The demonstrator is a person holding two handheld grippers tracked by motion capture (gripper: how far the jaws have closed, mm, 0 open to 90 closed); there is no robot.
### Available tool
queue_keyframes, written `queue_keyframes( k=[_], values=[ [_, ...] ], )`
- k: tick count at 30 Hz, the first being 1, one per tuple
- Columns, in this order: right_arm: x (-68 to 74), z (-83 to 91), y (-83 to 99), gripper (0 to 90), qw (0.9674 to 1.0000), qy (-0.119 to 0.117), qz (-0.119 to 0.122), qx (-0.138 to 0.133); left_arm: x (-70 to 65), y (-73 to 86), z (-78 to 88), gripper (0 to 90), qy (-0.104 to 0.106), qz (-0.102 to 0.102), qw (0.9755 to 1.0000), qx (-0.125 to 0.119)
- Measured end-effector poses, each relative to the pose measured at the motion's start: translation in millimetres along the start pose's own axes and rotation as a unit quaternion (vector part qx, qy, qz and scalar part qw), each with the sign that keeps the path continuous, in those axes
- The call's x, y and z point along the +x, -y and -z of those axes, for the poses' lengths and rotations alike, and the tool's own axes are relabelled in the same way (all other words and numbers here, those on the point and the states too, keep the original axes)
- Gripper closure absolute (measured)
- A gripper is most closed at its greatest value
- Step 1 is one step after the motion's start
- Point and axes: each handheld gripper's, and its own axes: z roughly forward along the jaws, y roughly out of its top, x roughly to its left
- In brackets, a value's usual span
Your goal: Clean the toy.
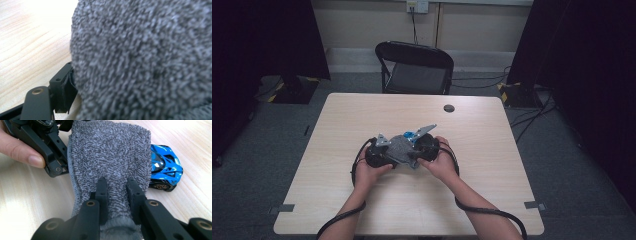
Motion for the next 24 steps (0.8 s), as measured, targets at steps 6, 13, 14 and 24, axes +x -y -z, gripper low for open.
queue_keyframes(
  k=[6, 13, 14, 24],
  values=[
    [-0.1, -5.9, -2.2, 74.7, 1.0000, 0.002, 0.001, 0.008, 0.0, 0.0, 0.0, 24.2, 0.000, 0.000, 1.0000, 0.000],
    [-1.5, -13.9, -4.9, 74.7, 0.9998, 0.004, 0.001, 0.018, 0.0, 0.0, 0.0, 24.2, 0.000, 0.000, 1.0000, 0.000],
    [-1.6, -15.0, -5.1, 74.6, 0.9999, 0.003, 0.001, 0.017, 0.0, 0.0, 0.0, 24.2, 0.000, 0.000, 1.0000, 0.000],
    [-5.9, -20.4, -7.9, 74.5, 0.9998, 0.000, -0.001, 0.021, 0.0, 0.0, 0.0, 24.2, 0.000, 0.000, 1.0000, 0.000]
  ],
)
